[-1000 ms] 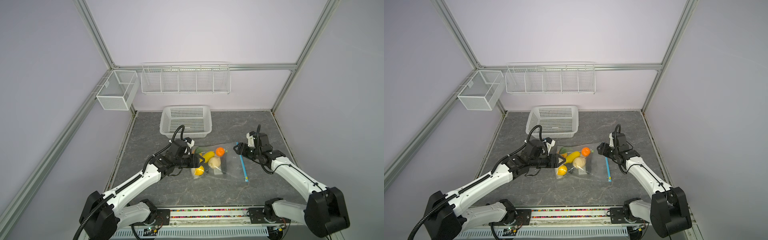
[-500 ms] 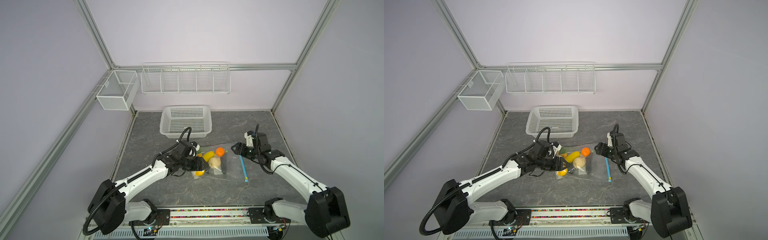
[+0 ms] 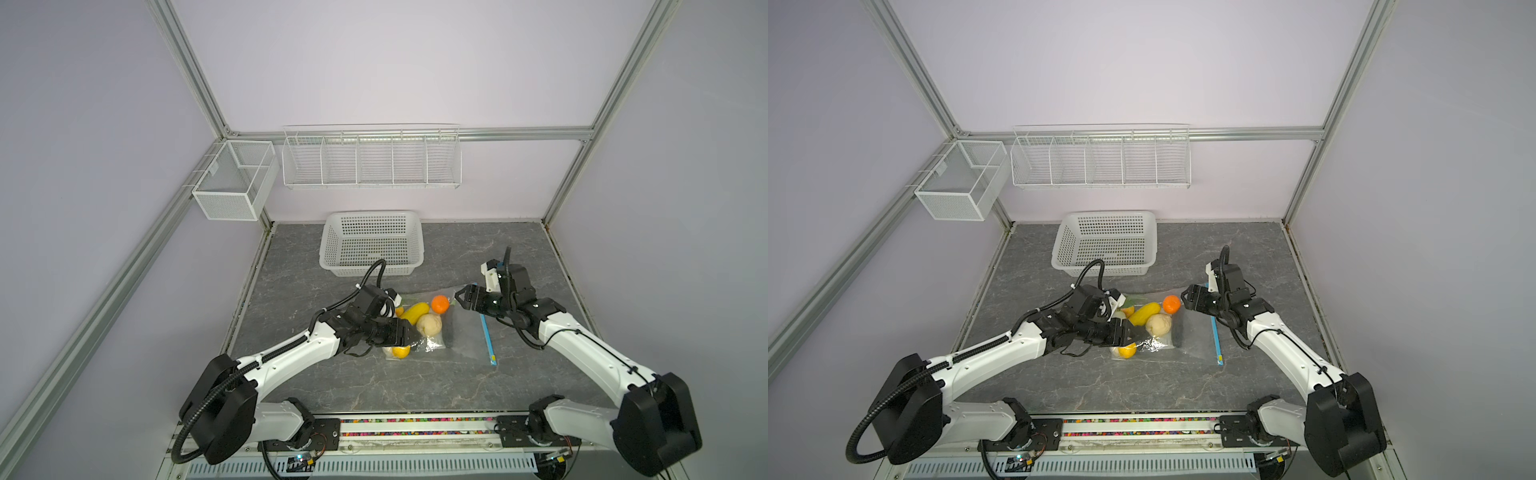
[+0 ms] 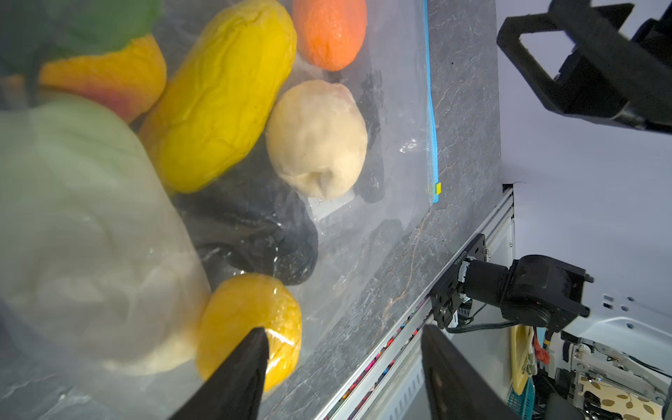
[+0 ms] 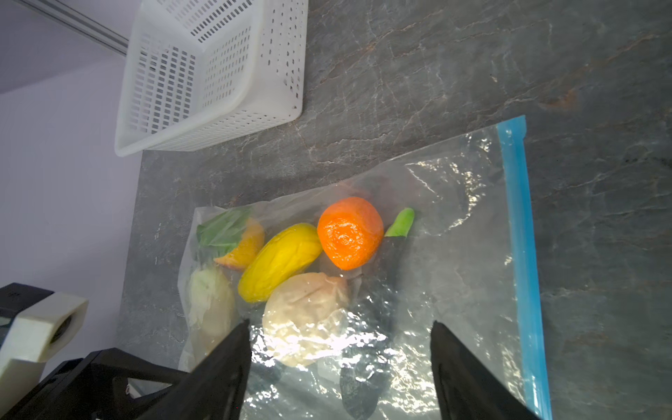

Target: Place the food in the zip-top bag and seal the zipper

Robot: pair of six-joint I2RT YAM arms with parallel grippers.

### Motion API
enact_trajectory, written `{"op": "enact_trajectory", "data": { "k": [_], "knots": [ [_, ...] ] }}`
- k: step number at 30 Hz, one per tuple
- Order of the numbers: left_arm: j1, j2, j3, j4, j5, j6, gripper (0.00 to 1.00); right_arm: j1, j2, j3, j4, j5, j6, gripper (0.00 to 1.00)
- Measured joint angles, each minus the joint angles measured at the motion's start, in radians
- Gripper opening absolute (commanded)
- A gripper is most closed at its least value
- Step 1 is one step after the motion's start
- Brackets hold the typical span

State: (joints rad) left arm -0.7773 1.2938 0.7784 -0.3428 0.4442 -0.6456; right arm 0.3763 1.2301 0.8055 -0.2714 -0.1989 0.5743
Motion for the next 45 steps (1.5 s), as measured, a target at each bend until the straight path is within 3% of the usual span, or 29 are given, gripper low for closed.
{"op": "enact_trajectory", "data": {
  "k": [19,26,30,35,40,45],
  "knots": [
    [0.0,0.089,-0.037,0.084,0.006,-0.023,0.69,0.038,0.021,0.032,0.033,-0.003,-0.053,0.81],
    [0.005,0.052,-0.028,0.028,-0.039,0.022,0.72,0.041,-0.05,0.033,0.049,0.05,-0.148,0.83],
    [0.026,-0.054,0.027,-0.063,-0.171,0.069,0.72,0.041,-0.14,-0.008,0.141,0.142,-0.269,0.86],
    [0.033,-0.245,0.047,-0.082,-0.433,0.12,0.72,0.04,-0.211,-0.124,0.282,0.274,-0.459,0.93],
    [0.038,-0.459,-0.106,0.045,-0.692,0.171,0.73,0.026,-0.177,-0.157,0.353,0.414,-0.583,0.93],
    [0.132,-0.512,-0.221,0.11,-0.846,0.245,0.79,-0.015,-0.117,-0.202,0.451,0.505,-0.63,0.91]
  ]
}}
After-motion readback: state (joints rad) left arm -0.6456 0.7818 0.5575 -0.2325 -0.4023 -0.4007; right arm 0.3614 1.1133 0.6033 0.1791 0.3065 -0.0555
